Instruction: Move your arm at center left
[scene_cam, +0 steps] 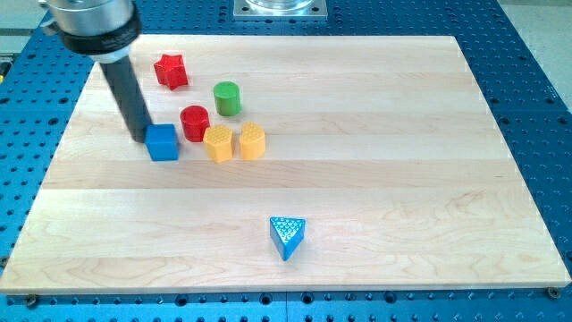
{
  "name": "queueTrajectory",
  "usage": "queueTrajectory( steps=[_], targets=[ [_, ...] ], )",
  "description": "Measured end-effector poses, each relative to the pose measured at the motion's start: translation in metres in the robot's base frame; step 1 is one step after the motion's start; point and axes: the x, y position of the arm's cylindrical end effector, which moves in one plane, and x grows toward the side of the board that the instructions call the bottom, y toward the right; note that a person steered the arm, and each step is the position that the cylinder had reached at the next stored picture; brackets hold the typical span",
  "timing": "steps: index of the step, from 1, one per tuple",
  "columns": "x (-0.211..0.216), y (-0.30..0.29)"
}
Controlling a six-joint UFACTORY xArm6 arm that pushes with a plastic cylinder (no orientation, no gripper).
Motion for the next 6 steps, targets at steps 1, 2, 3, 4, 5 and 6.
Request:
queueTrajectory(
  steps=[1, 2, 3, 4, 5, 6],
  targets=[
    [0.039, 0.035],
    [0.082, 0.085],
    [0.123, 0.139],
    [0.11, 0.112],
    [0.077, 0.048],
    [0.062, -0.02]
  ],
)
